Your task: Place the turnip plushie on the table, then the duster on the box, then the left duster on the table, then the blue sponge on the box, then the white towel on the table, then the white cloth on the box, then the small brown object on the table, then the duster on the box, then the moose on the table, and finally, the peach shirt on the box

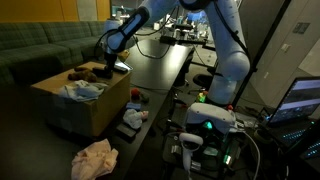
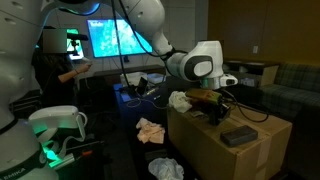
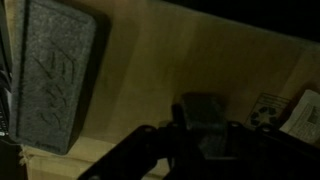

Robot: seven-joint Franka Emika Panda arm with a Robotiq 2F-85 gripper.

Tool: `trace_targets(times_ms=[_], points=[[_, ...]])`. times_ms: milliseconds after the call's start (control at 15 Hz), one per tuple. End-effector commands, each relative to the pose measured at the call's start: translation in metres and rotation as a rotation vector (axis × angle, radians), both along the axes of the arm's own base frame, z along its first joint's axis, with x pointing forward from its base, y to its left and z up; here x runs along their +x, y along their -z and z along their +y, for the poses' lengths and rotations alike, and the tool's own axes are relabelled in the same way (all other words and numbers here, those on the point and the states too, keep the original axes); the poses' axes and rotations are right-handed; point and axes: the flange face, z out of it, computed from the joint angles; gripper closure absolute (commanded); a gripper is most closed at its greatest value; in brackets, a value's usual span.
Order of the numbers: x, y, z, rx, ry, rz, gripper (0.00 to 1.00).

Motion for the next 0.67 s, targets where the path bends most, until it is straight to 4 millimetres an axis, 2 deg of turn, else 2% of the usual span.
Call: trace_targets(times_ms=[0, 333, 600], points=[[-0.001, -0.016, 0.0, -0.002, -0.004, -0.01, 0.92], [-0.015, -0.041, -0.003, -0.013, 0.004, -0.032, 0.92], [-0.044, -0.069, -0.012, -0.02, 0.019, -0.045, 0.92]])
